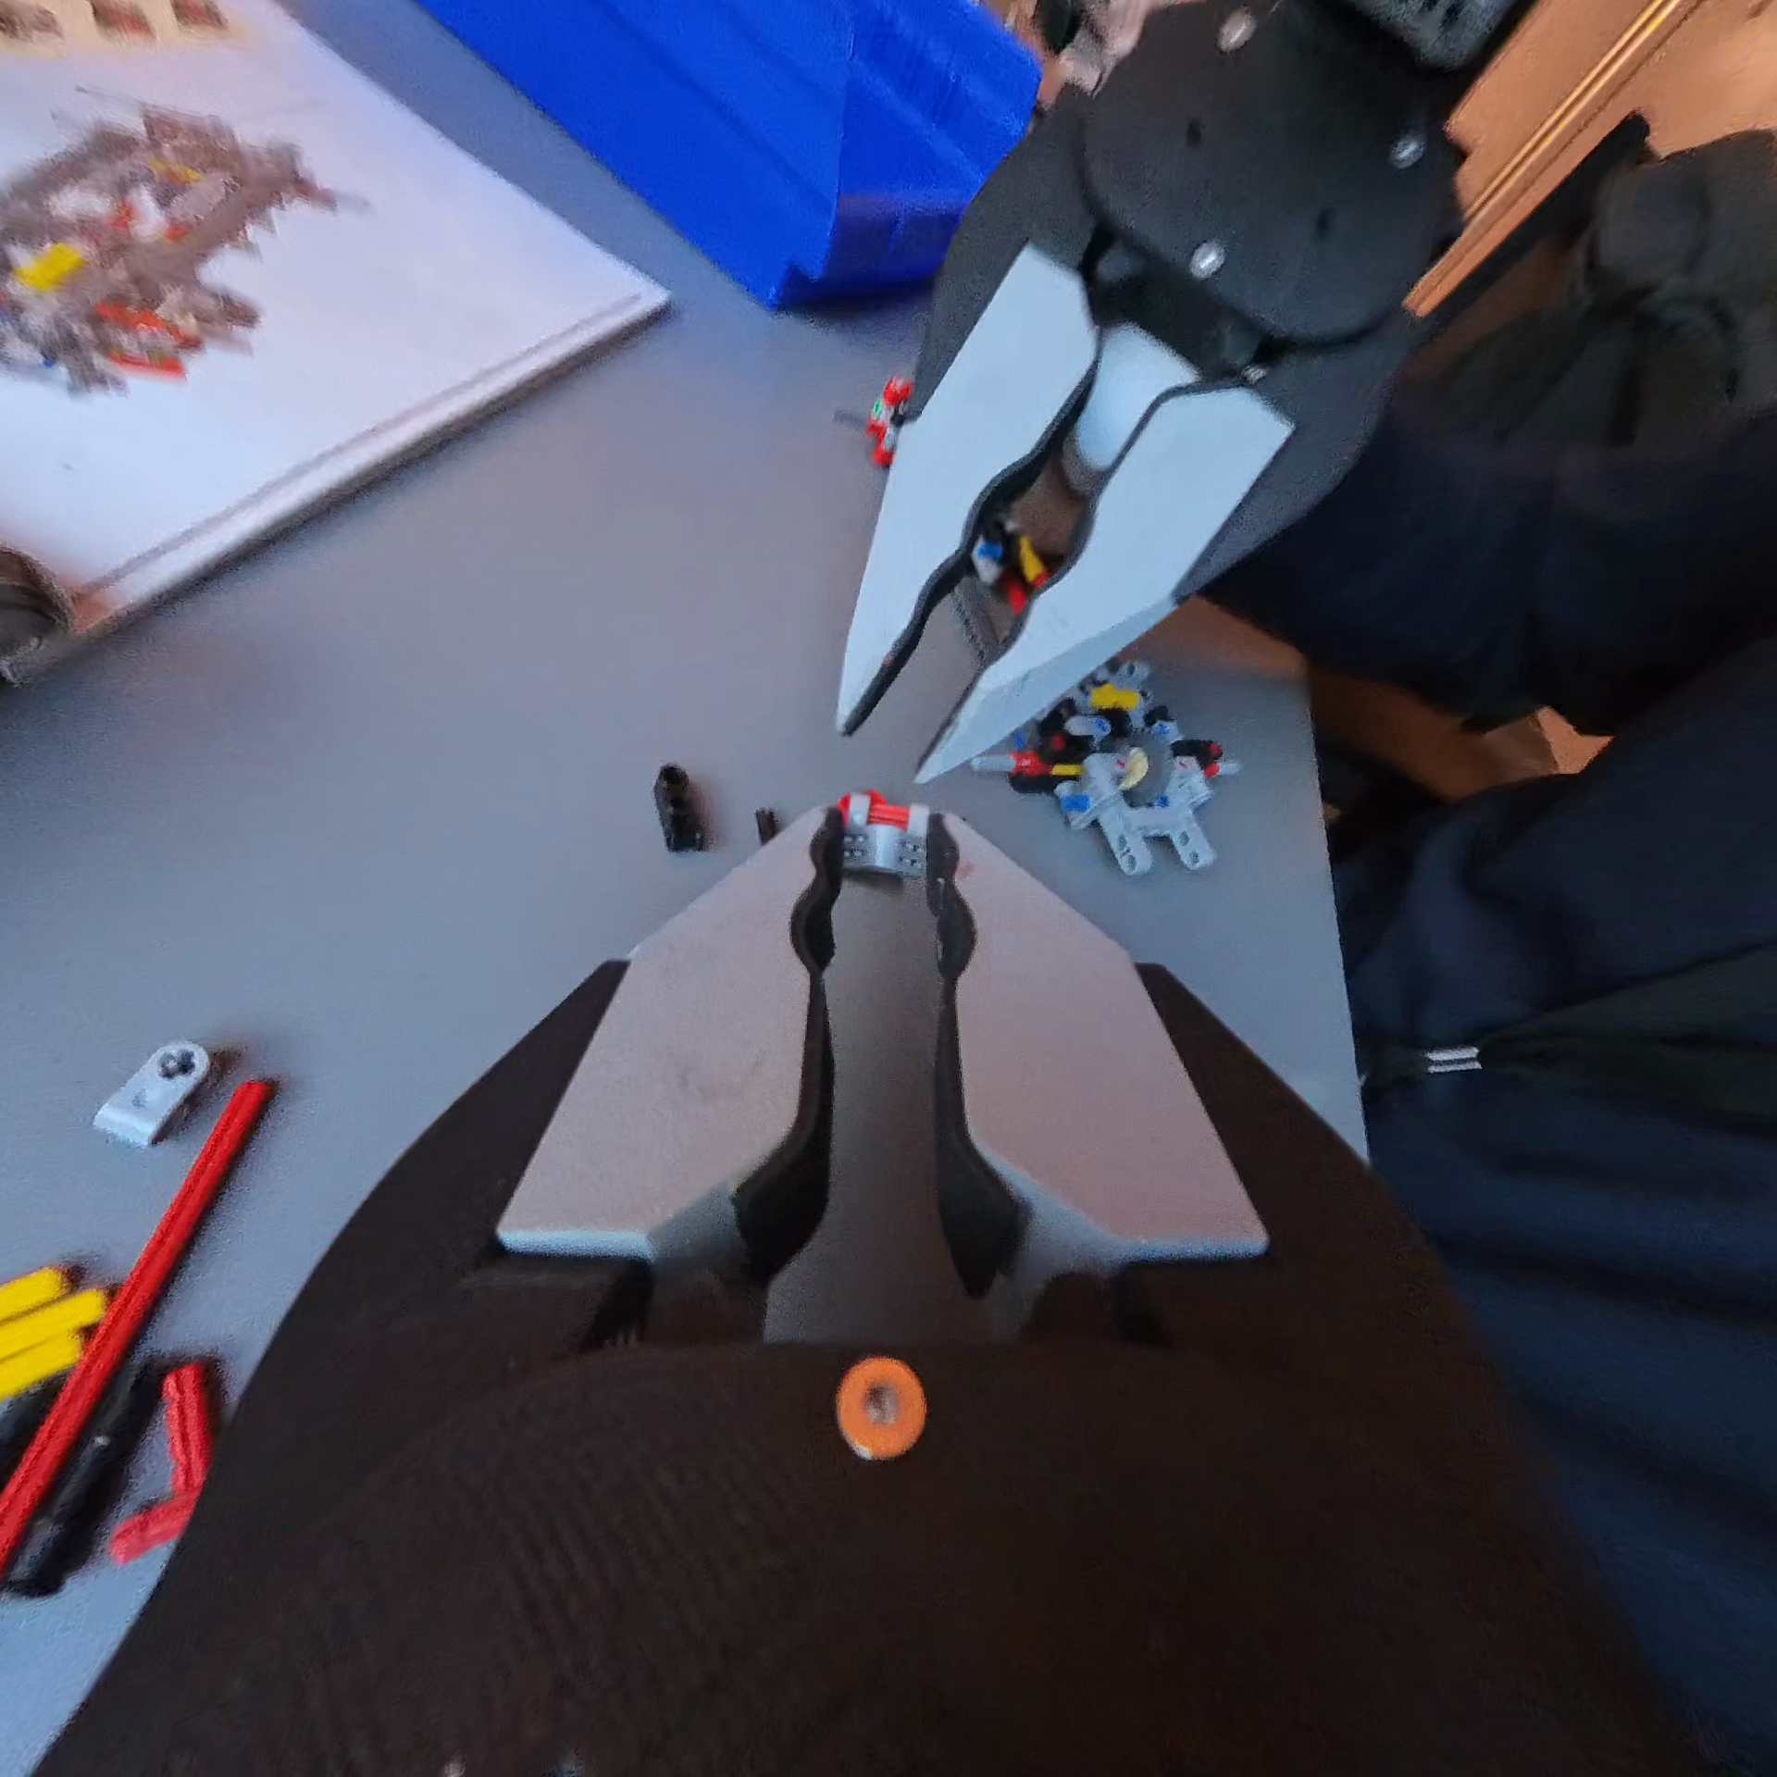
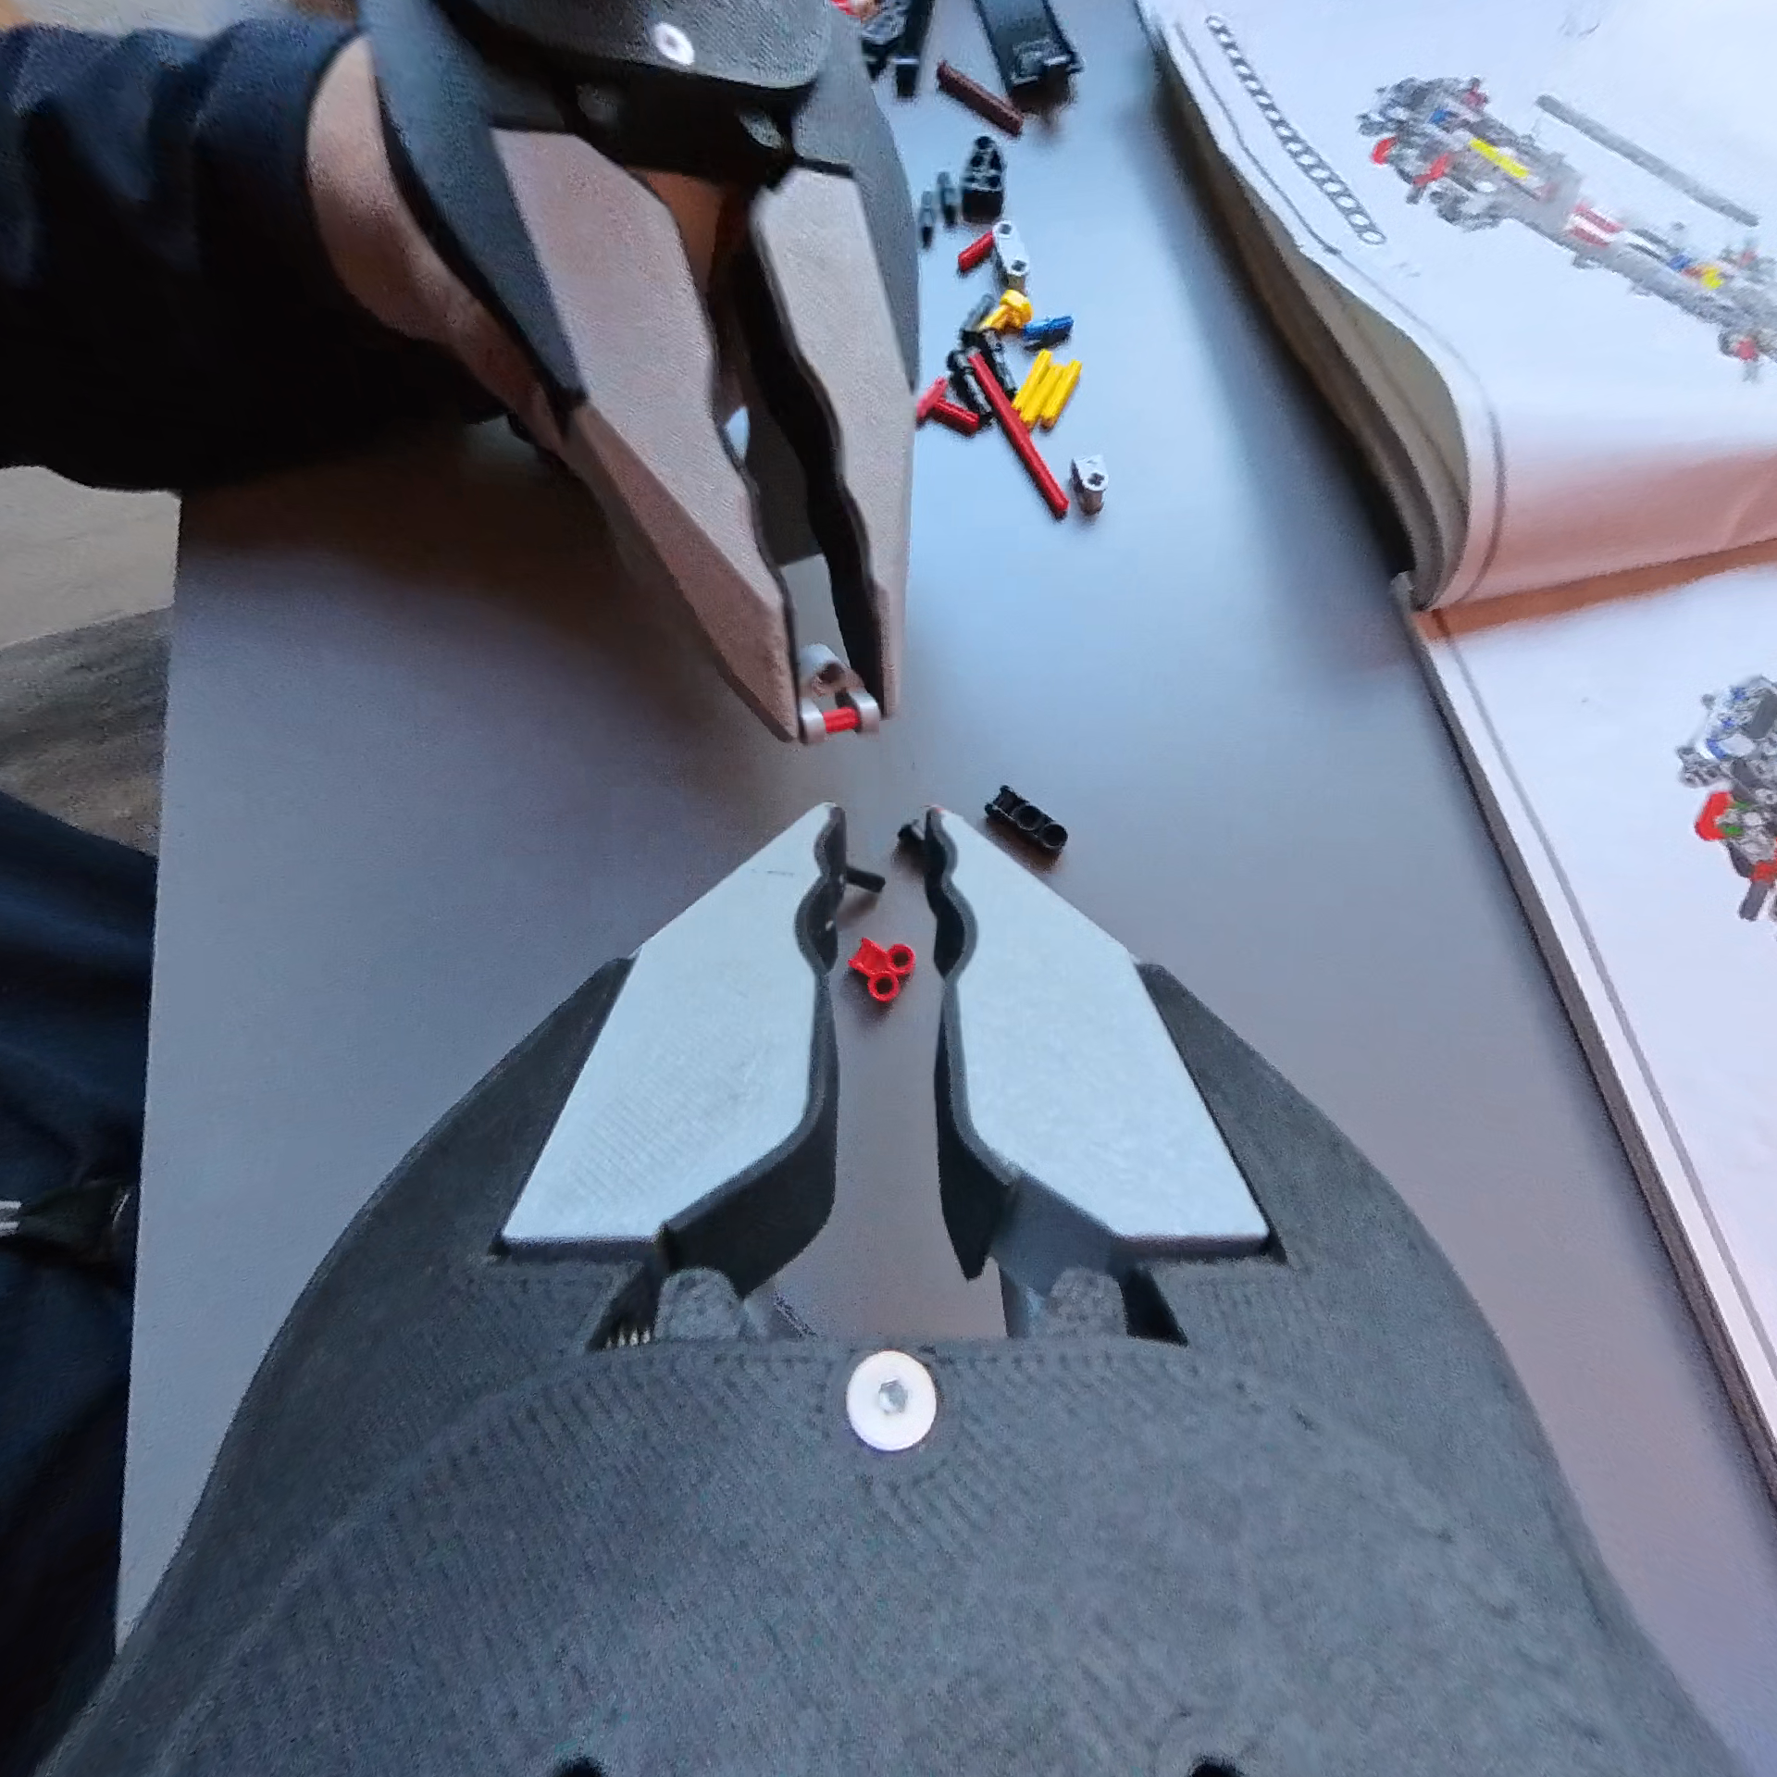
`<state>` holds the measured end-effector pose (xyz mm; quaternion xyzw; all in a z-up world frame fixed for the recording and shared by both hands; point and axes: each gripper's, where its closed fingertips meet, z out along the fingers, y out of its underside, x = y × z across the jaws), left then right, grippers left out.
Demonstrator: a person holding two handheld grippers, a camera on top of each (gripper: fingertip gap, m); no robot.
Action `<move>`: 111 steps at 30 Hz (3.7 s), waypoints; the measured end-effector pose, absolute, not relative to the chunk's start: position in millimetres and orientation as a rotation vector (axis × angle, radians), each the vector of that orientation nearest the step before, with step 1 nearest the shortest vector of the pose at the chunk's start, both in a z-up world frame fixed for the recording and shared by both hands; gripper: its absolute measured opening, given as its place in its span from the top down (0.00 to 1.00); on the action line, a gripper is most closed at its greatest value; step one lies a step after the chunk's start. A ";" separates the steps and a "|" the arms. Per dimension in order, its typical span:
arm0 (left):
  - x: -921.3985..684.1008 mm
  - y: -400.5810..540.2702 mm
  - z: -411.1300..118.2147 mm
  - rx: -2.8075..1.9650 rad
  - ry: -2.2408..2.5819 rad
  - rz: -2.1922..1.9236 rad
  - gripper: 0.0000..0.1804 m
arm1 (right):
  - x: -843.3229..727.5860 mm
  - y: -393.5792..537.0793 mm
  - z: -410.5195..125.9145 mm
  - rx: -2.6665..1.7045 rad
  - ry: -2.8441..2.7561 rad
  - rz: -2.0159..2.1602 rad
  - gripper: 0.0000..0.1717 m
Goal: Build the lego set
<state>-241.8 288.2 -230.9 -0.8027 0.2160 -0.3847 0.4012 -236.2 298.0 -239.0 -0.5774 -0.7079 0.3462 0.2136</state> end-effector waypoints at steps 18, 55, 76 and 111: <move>-238.3 293.9 -176.2 -1.575 0.918 0.111 0.92 | -239.2 283.2 -181.4 -1.844 -1.537 1.835 1.00; -238.5 290.4 -185.0 -1.598 0.969 0.238 0.92 | -248.1 285.7 -186.2 -1.785 -1.586 1.720 1.00; -250.3 294.2 -161.7 -1.585 0.715 0.061 0.92 | -260.7 291.2 -160.4 -1.660 -1.264 1.797 1.00; -204.4 291.2 -171.6 -1.473 0.899 0.299 0.92 | -274.3 307.6 -117.2 -1.514 -1.131 1.896 1.00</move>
